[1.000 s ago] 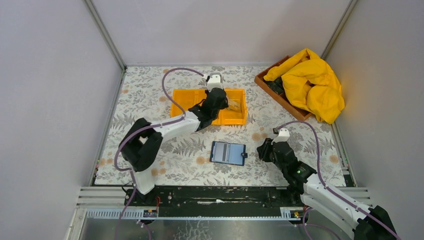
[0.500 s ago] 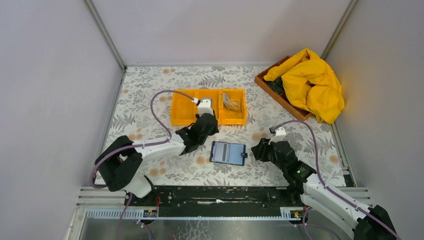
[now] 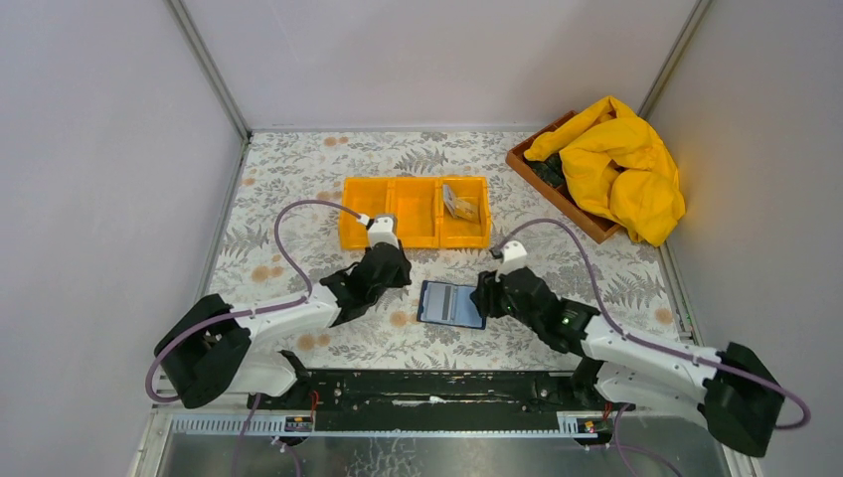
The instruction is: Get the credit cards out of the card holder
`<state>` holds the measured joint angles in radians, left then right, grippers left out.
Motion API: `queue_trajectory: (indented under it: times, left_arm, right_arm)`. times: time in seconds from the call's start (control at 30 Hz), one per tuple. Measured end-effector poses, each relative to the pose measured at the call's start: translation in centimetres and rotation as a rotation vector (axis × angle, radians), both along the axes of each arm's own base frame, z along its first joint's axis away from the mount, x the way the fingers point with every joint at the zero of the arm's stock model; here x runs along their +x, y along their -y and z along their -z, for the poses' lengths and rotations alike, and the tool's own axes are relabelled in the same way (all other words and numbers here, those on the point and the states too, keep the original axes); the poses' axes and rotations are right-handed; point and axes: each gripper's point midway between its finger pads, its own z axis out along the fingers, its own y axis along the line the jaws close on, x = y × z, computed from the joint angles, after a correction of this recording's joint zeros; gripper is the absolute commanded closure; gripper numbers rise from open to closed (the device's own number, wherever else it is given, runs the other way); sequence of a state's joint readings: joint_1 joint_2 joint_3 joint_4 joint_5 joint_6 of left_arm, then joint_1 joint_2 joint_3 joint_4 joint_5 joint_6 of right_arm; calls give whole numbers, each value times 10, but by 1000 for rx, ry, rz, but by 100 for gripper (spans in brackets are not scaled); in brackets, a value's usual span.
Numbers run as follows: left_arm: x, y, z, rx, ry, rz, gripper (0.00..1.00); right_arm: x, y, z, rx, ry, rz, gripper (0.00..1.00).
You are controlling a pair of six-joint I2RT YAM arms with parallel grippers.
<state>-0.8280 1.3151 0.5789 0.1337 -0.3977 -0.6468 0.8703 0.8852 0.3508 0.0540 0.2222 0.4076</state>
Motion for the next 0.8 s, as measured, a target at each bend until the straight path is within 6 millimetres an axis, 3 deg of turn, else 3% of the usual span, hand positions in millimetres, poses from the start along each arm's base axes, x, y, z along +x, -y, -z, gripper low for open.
queue_trajectory:
  times: [0.03,0.1,0.13,0.3,0.5,0.8]
  left_arm:
    - [-2,-1,3,-8,-15,10,87]
    - [-8,2,9,-28,-44,39,96]
    - [-11,4,12,-43,-60,58,100]
    - [-31,22,21,-143,-121,165,100]
    - [-52,42,33,-246,-191,276,100]
    - [-56,47,40,-261,-219,297,100]
  right_arm:
    - [2,-12,-6,-16,9,-19,63]
    - [5,-23,-10,-27,16,-26,96]
    - [8,-26,-9,-31,14,-17,99]
    - [13,-24,12,-85,-22,23,100]
    - [11,-31,19,-57,-31,5,100]
    - [10,-36,25,-44,-39,-14,100]
